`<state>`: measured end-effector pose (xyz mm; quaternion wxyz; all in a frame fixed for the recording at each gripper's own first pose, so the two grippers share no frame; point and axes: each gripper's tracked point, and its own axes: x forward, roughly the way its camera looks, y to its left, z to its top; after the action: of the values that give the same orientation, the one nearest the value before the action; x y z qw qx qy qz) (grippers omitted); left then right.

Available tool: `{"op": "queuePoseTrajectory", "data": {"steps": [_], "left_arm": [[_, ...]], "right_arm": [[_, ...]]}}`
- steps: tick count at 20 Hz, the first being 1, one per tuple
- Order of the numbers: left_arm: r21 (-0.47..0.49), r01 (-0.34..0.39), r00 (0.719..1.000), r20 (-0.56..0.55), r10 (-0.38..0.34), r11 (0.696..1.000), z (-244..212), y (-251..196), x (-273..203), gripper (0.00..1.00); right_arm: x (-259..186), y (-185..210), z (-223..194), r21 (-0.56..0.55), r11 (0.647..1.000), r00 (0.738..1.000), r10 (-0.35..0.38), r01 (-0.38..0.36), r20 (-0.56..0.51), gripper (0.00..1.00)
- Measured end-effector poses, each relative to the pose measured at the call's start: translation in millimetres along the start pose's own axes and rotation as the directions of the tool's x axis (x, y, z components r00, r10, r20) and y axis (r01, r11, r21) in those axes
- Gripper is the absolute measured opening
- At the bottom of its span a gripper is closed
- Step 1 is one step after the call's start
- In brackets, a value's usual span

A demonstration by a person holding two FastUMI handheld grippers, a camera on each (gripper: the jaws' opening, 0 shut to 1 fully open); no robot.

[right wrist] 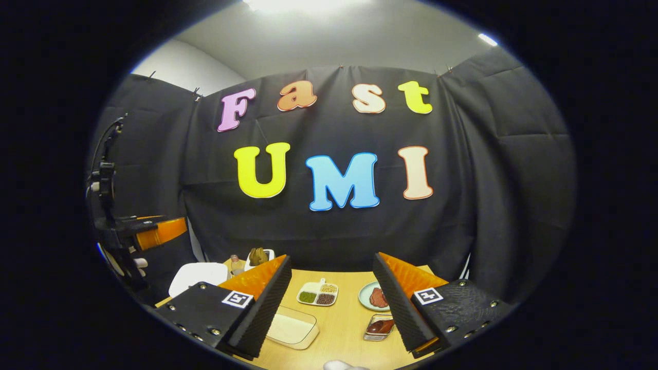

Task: Close the left gripper, press the button to open the rice cooker; take a wooden spoon from the chopstick holder with the right hand, scoop a spoonful of rice and pour it into the rice cooker, then put the wooden spoon back into the chopstick holder.

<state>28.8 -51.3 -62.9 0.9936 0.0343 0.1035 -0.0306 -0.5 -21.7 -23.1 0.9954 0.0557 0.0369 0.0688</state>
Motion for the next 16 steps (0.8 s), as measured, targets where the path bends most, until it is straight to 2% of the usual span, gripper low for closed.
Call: {"op": "queuePoseTrajectory", "data": {"steps": [3, 6, 16], "left_arm": [[0.004, 0.002, 1.000, 0.009, -0.002, 1.000, 2.1, -12.3, -14.6, 1.00], [-0.033, 0.020, 1.000, -0.001, -0.020, 0.999, -3.5, -19.6, -24.0, 1.00], [-0.033, 0.016, 1.000, -0.010, -0.016, 0.999, -3.9, -4.7, -28.6, 0.98]], "right_arm": [[-1.2, -12.2, 7.7, -0.003, 0.998, 0.998, -0.055, 0.055, 0.029, 0.98], [-3.5, -16.0, 7.3, -0.020, 0.996, 0.995, -0.089, 0.089, 0.040, 0.98], [-12.6, -13.9, 15.3, -0.004, 0.994, 0.993, -0.106, 0.107, 0.052, 0.98]]}}
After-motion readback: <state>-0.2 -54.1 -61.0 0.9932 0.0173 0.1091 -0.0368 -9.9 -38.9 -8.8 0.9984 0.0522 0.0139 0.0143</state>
